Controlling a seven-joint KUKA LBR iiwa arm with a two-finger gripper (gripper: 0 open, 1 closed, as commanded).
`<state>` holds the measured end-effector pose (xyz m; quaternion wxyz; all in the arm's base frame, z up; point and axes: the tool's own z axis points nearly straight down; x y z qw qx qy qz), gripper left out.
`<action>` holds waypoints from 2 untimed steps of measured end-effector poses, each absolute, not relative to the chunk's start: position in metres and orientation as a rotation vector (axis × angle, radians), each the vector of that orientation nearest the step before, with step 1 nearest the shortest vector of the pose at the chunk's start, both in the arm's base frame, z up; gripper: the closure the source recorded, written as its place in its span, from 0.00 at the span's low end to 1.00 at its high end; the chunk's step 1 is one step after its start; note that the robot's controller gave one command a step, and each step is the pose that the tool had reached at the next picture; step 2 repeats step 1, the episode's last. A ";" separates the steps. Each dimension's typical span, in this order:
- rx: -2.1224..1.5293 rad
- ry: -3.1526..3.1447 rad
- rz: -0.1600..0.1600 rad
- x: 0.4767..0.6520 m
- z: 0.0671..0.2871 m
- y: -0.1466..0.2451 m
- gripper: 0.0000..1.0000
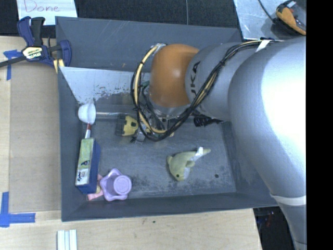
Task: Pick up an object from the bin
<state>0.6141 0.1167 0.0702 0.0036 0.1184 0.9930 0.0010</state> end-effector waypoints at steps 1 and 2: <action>0.372 3.113 0.003 0.613 0.077 0.116 1.00; 0.372 3.113 0.003 0.613 0.077 0.116 1.00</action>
Offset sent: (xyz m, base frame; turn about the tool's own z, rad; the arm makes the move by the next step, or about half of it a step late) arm -0.0004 -0.0002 0.0356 0.0004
